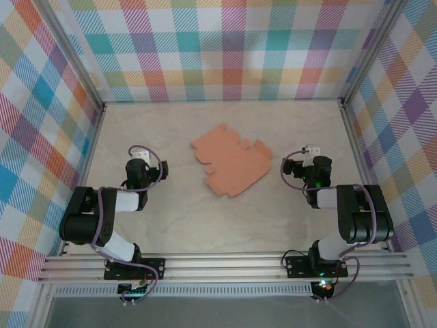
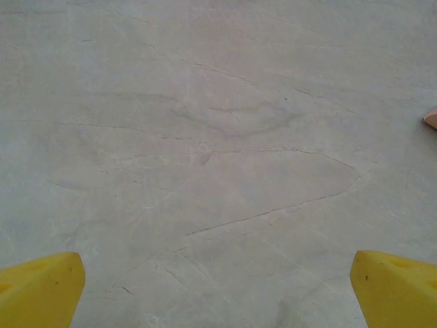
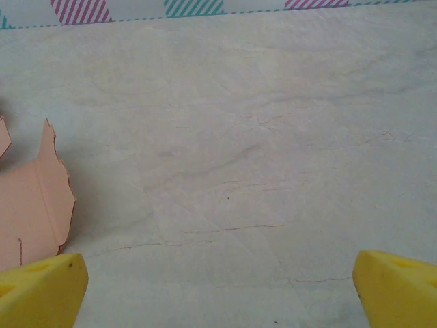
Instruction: Fold the paper box
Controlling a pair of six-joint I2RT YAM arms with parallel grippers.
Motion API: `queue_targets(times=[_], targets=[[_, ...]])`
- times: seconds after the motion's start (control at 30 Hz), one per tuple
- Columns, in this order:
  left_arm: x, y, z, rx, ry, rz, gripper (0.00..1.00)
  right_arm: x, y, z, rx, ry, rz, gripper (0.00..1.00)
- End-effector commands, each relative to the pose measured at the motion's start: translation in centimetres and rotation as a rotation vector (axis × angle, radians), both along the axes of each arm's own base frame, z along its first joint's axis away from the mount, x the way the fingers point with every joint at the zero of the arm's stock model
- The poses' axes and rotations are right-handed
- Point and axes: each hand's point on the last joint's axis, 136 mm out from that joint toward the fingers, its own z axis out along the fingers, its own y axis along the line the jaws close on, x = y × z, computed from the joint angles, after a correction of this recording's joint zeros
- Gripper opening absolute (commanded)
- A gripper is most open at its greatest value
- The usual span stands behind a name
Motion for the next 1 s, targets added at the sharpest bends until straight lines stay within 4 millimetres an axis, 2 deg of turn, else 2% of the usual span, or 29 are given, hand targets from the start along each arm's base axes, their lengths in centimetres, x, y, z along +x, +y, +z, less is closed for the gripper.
queue_targets(times=[0.0,0.73,0.87,0.9,0.97], targets=[[0.9,-0.1,1.2,-0.012,-0.044,-0.005,1.00,0.5,0.3,1.1,0.019,-0.036,0.013,1.00],[0.9,-0.1,1.4,-0.008,-0.051,-0.005,1.00,0.4,0.2,1.3,0.019,-0.046,0.006,1.00],[0.8,-1.7,3.8,0.136,0.032,-0.015,1.00,-0.7,0.1,3.2,0.018,-0.053,-0.001,1.00],[0.9,-2.2,5.2,0.165,0.036,-0.021,1.00,-0.9,0.1,4.3,0.019,-0.057,-0.001,1.00],[0.6,-4.0,7.5,0.155,0.000,-0.065,1.00,-1.4,0.2,5.1,0.038,-0.041,-0.003,1.00]])
